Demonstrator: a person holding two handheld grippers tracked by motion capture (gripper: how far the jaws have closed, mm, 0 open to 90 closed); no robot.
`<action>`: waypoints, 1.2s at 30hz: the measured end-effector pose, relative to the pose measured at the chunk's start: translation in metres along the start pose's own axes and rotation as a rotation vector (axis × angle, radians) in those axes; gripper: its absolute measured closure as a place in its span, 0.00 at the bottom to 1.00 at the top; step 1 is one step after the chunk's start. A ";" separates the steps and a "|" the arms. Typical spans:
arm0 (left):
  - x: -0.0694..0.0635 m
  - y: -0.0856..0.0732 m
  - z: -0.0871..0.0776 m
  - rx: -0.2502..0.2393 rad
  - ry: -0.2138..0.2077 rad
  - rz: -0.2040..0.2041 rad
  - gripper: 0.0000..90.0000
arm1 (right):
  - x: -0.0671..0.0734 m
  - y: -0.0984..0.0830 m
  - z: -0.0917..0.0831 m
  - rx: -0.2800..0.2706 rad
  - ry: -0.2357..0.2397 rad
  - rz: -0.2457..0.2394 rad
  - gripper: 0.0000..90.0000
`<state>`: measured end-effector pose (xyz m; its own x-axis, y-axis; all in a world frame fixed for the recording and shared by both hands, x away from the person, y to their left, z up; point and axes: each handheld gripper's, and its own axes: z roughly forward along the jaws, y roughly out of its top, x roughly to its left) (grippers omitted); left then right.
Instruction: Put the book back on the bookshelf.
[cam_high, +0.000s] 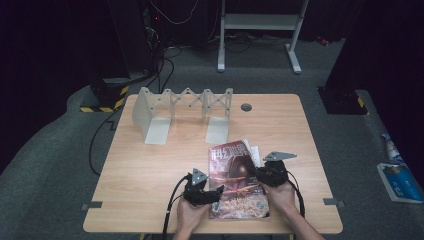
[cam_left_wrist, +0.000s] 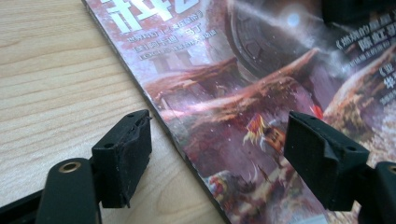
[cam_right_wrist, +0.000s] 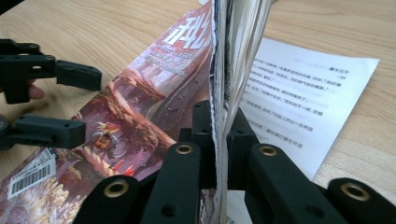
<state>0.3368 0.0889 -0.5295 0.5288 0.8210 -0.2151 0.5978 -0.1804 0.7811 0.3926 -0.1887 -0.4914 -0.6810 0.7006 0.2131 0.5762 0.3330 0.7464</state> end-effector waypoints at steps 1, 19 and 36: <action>0.000 0.000 0.000 0.000 0.000 0.000 0.26 | 0.000 0.000 0.000 0.000 0.000 0.000 0.95; 0.010 0.010 0.009 0.008 -0.068 -0.033 0.24 | 0.007 0.005 -0.016 -0.058 0.033 -0.021 0.95; 0.014 0.012 0.013 -0.005 -0.126 -0.047 0.24 | 0.018 0.012 -0.021 -0.089 0.063 -0.075 0.95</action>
<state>0.3593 0.0907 -0.5310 0.5716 0.7542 -0.3233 0.6210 -0.1400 0.7712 0.3780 -0.1848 -0.4652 -0.7490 0.6342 0.1918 0.4823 0.3233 0.8142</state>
